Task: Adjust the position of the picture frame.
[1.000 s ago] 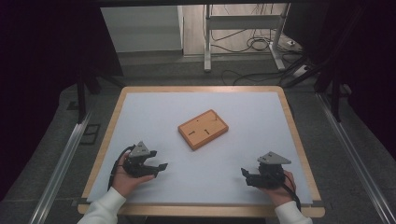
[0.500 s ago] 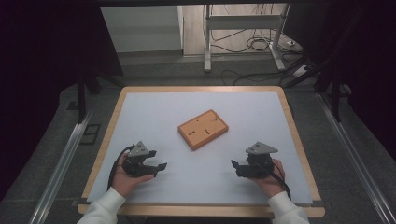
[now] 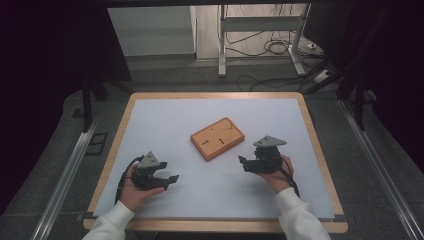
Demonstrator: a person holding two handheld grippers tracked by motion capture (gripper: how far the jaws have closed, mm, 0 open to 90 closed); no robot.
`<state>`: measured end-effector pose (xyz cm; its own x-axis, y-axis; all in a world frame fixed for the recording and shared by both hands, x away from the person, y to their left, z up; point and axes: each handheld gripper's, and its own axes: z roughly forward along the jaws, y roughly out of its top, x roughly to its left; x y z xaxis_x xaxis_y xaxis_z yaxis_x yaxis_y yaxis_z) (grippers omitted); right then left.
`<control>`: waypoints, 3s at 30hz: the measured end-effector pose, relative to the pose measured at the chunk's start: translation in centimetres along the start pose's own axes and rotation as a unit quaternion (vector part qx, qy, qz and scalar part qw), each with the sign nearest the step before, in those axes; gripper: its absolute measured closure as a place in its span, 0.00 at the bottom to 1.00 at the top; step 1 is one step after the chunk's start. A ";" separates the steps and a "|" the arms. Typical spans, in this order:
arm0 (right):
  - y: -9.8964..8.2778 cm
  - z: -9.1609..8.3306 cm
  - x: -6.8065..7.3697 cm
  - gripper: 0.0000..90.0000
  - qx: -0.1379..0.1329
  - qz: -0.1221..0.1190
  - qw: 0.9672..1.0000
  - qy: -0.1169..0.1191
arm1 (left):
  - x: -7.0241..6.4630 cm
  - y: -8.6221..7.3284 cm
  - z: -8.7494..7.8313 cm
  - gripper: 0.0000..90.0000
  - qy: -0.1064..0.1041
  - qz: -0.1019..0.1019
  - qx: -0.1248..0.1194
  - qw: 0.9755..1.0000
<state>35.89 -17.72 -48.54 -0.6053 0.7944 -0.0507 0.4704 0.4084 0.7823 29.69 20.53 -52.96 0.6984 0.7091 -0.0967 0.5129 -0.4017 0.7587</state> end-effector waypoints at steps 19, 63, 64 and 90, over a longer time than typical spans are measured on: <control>4.3 6.6 -1.2 0.39 0.017 0.003 1.000 -0.011 | 0.0 0.0 0.1 0.32 -0.002 -0.005 -0.001 1.000; 6.5 13.0 -3.0 0.91 0.015 0.018 1.000 -0.015 | 0.2 0.0 0.1 0.32 -0.007 0.001 -0.001 1.000; 6.5 13.0 -3.0 0.92 0.013 0.020 1.000 -0.016 | 0.3 0.0 0.1 0.32 -0.007 0.001 -0.001 1.000; 5.3 10.5 -3.1 0.93 -0.019 0.034 0.999 0.033 | 0.3 0.0 0.2 0.32 -0.008 -0.001 0.000 1.000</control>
<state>47.02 -13.33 -50.75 -0.6143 0.7879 0.0434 0.4885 0.3365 0.8051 30.00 20.69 -53.10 0.7052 0.7005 -0.1096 0.5148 -0.3995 0.7585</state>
